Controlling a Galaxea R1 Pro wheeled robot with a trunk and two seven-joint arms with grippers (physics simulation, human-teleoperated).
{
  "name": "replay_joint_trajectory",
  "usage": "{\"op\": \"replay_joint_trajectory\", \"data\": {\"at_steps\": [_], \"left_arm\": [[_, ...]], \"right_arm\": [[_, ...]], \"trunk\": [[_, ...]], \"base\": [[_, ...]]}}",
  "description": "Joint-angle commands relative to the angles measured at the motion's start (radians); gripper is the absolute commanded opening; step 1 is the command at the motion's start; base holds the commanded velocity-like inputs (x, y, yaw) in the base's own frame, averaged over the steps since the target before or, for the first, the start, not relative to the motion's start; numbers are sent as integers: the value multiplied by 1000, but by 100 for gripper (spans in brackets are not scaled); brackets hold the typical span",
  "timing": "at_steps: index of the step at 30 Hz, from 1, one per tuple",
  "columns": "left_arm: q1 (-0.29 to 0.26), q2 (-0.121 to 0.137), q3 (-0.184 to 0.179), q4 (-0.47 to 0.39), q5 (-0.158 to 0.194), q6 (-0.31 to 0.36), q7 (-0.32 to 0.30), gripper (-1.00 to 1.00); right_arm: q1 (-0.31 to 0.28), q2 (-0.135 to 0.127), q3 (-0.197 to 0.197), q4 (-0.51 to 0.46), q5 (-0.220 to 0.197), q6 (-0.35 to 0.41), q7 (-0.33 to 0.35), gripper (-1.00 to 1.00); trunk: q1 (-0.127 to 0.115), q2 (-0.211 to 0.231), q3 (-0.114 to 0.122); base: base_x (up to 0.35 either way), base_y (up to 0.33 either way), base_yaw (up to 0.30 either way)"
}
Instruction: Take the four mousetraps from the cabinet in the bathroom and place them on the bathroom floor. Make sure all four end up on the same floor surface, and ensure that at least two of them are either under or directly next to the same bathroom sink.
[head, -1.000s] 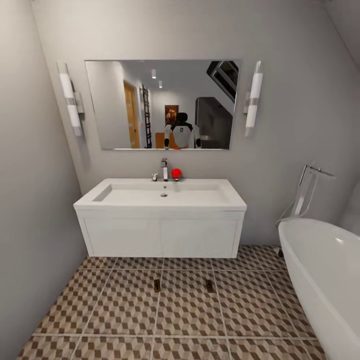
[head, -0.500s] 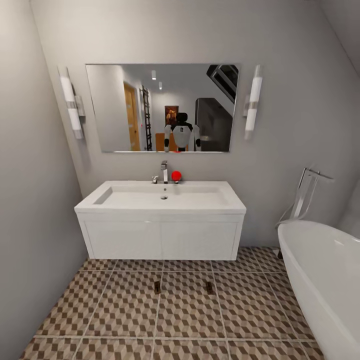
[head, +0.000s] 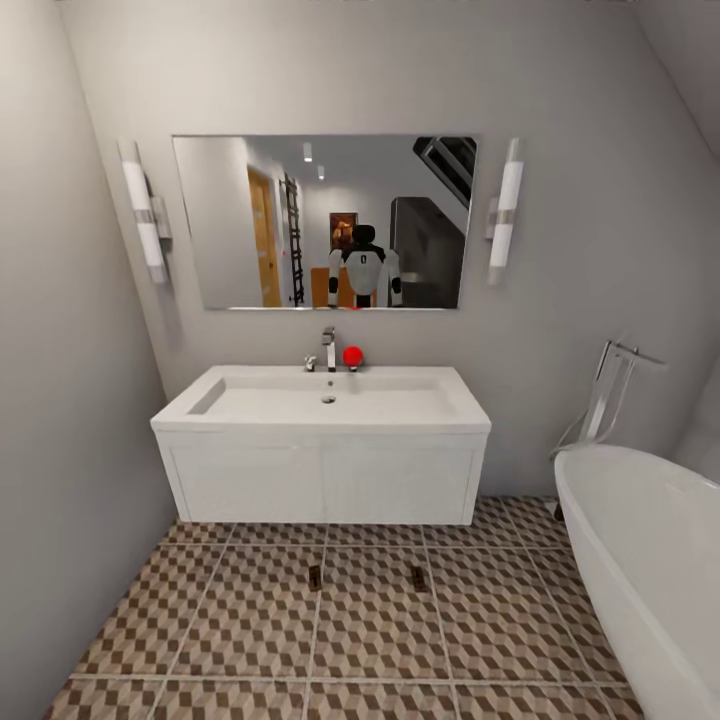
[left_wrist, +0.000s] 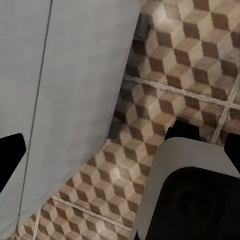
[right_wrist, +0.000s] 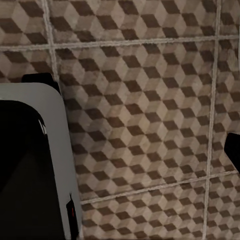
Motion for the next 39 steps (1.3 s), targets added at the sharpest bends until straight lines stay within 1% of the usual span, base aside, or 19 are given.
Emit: {"op": "replay_joint_trajectory", "data": {"at_steps": [1, 4, 6, 11, 17, 19, 24, 25, 26, 30, 39], "left_arm": [[0, 0, -6, 1, 9, -3, 1, 100], [0, 0, -7, 1, 7, -5, -12, 100], [0, 0, -7, 0, 7, -5, -31, 100], [0, 0, -8, -1, 6, -6, -114, 100], [0, -1, -8, -1, 5, -6, -216, 100], [0, -3, -8, -1, 4, -7, -239, 100], [0, -3, -8, -1, 4, -6, -249, 100], [0, -3, -8, -1, 4, -6, -250, 100], [0, -3, -8, -1, 4, -4, -253, 100], [0, -4, -8, -1, 2, -5, -255, 100], [0, -5, -10, -1, -3, -6, -256, 100]], "right_arm": [[0, 0, -8, 3, 11, -6, 5, 100], [5, 1, -5, 3, 13, -4, 52, 100], [6, 1, -5, 3, 17, -4, 78, 100], [7, 2, -3, 3, 35, -4, 115, 100], [8, 4, -2, 2, 51, -4, 135, 100], [8, 6, 0, 2, 56, 0, 141, 100], [8, 12, 11, 1, 72, 2, 144, 100], [8, 15, 13, 1, 74, 2, 144, 100], [8, 27, 15, 1, 79, -1, 142, 100], [8, 35, 11, 1, 73, -4, 139, 100], [8, 41, 12, 1, 73, -5, 131, 100]], "trunk": [[-4, 7, 2], [-15, 28, 12], [-23, 42, 18], [-42, 77, 33], [-42, 77, 33], [-42, 77, 33], [-42, 77, 33], [-42, 77, 33], [-42, 77, 33], [-42, 77, 34], [-42, 77, 38]], "base": [[0, 0, 0], [0, 0, 0], [0, 0, 0], [0, 0, 0], [0, 0, 0], [0, 0, 0], [0, 0, 0], [0, 0, 0], [0, 0, 0], [0, 0, 18], [0, 0, 215]]}}
